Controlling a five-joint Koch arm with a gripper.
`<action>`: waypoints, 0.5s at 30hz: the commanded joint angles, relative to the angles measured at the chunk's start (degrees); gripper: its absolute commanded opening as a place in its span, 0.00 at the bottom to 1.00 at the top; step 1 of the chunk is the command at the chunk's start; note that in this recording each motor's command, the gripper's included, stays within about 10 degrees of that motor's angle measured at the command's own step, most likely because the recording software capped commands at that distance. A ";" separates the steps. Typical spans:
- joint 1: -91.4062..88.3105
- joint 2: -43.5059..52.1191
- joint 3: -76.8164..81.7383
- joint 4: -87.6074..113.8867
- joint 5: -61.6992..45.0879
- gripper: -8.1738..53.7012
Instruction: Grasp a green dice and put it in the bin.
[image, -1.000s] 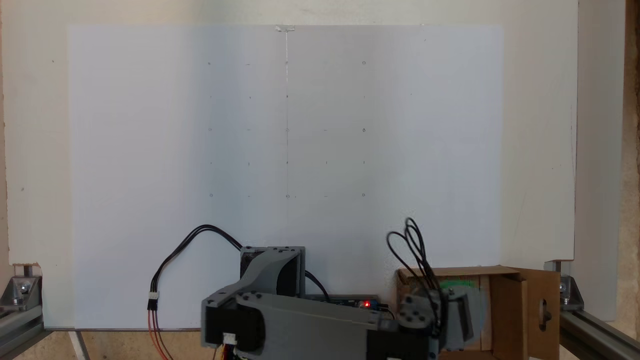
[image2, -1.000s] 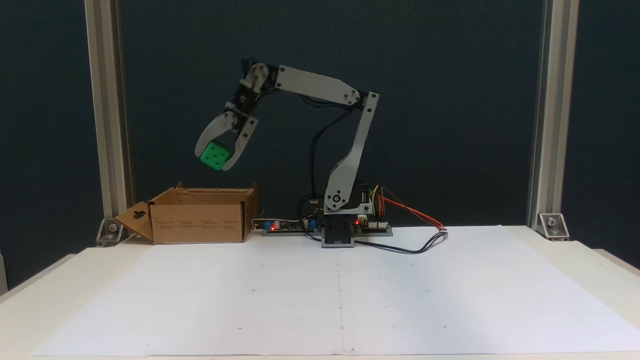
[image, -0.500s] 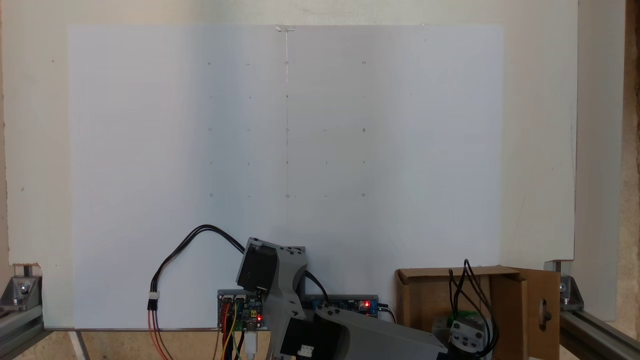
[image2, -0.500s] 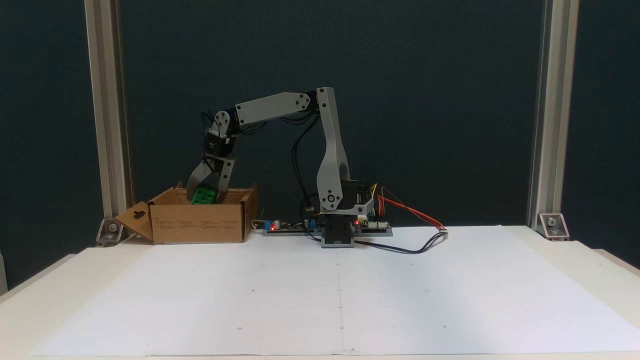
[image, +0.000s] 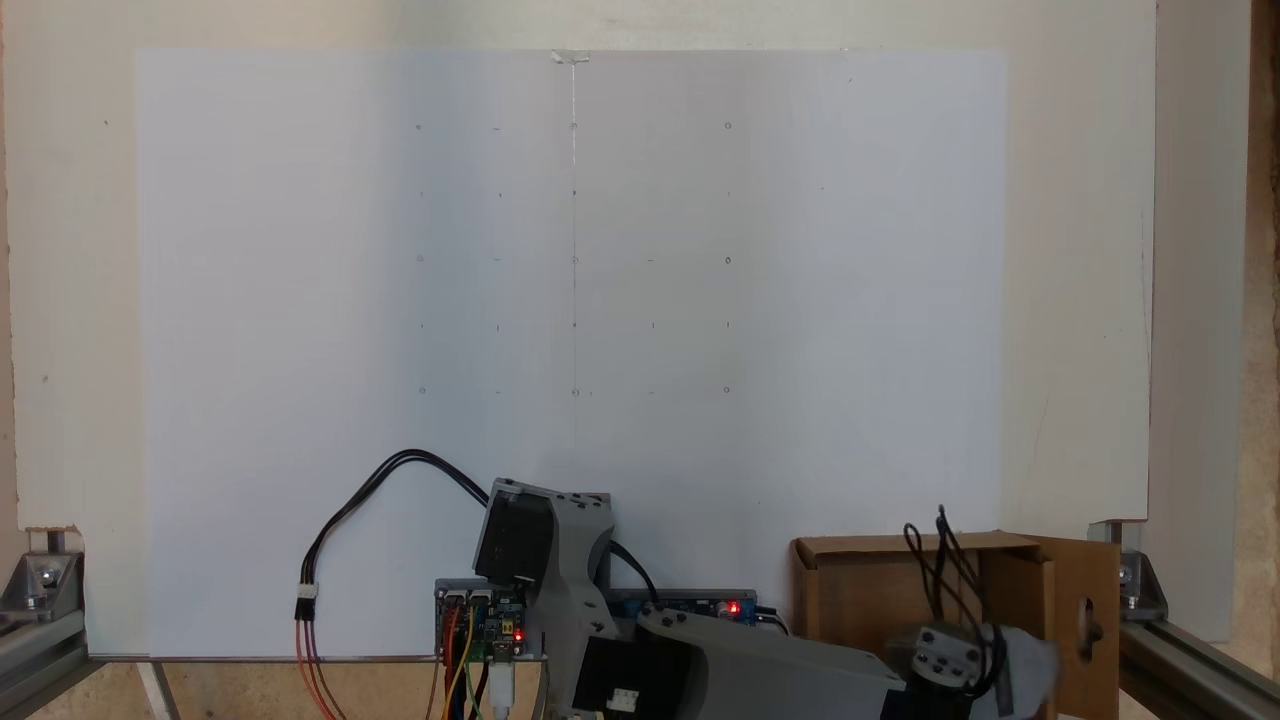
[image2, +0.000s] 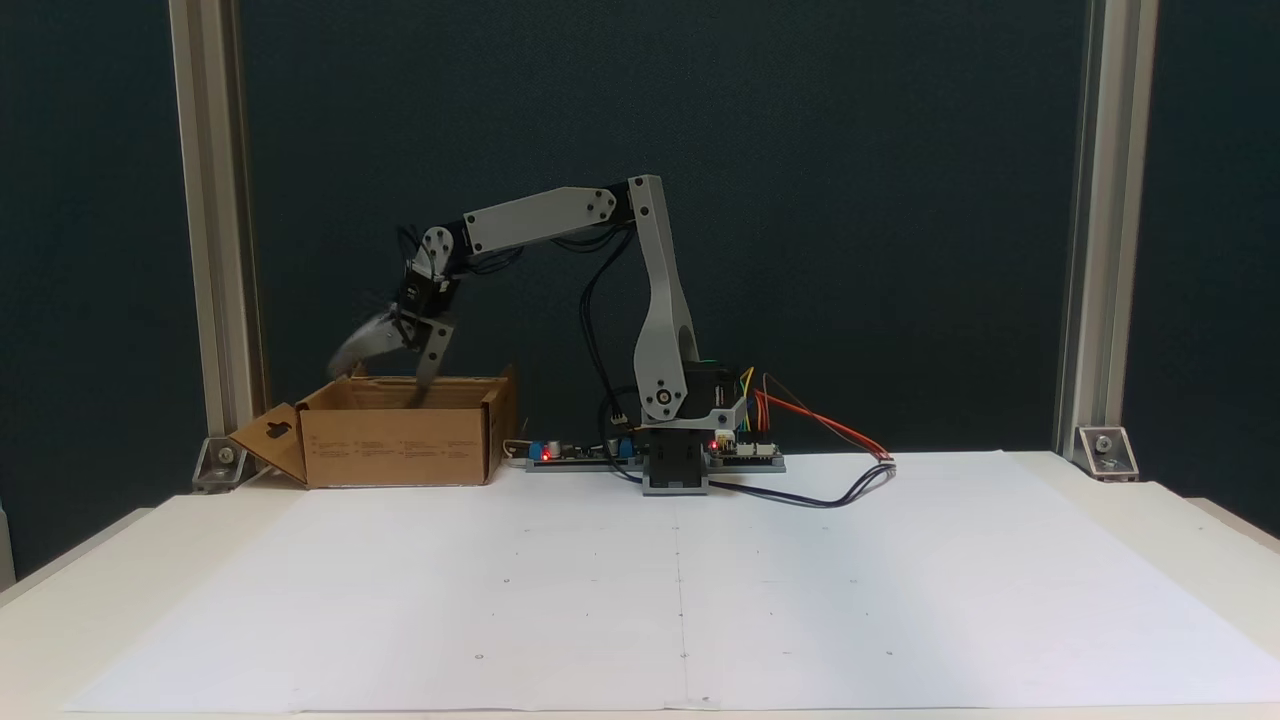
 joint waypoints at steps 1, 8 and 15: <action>-3.08 1.93 -8.00 -2.72 7.91 0.82; -19.95 13.80 -12.22 -2.81 17.58 0.82; -46.58 20.13 -10.63 -2.55 17.67 0.84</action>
